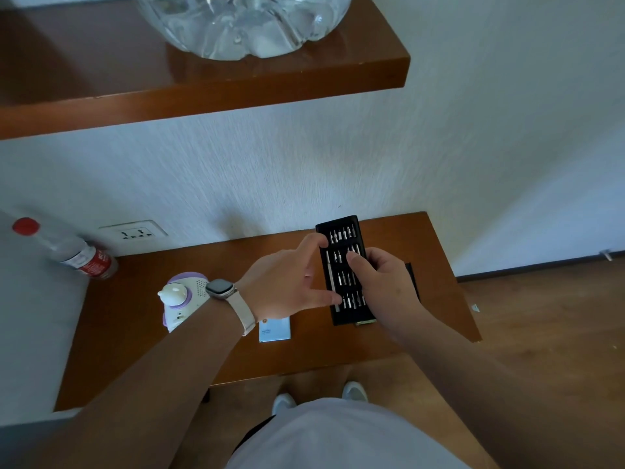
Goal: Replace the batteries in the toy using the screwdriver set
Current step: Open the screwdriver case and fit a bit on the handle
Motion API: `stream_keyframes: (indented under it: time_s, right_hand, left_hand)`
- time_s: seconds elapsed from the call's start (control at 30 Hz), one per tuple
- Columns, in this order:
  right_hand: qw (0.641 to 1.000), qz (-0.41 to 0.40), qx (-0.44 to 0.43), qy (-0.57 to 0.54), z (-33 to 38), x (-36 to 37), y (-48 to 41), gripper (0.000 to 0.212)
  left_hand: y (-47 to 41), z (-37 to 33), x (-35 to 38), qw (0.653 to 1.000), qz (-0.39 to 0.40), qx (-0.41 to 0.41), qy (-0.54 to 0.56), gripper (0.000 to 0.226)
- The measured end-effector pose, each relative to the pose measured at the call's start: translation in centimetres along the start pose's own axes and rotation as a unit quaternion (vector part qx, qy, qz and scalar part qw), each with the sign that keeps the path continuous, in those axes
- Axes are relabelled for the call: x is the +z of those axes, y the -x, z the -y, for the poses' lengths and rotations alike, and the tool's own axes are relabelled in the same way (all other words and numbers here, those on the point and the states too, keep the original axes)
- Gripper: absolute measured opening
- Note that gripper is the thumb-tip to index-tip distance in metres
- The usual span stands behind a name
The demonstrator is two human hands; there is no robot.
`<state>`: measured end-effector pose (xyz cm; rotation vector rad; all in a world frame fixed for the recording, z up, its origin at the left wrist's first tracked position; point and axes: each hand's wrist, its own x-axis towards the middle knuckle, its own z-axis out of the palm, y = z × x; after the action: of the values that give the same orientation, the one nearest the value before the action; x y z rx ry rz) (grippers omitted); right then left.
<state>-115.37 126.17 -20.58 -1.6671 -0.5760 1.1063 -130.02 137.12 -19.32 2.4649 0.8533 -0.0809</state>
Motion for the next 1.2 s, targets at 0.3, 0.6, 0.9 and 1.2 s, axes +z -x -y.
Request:
stream_keyframes:
  time_s: [0.3,0.6,0.9,1.2]
  right_hand:
    - [1.000,-0.009,-0.005,-0.029,0.2,0.0,-0.5,0.018]
    - [0.998,-0.018,-0.054,0.026,0.1,0.1,-0.4,0.017]
    - [0.926,-0.071,-0.216,0.300,0.1,0.1,-1.0,0.012]
    - [0.803,-0.075,-0.336,0.486,-1.2,-0.4,-1.3,0.020]
  left_hand:
    - [1.0,0.8,1.4,0.997,-0.063,0.036,0.028,0.091]
    - [0.5,0.5,2.9,0.954,-0.114,-0.019,0.275,0.074]
    - [-0.7,-3.0,5.5,0.689,-0.106,-0.177,0.694,0.026]
    - [-1.2,-3.2,7.5,0.604,-0.051,-0.183,0.774,0.029]
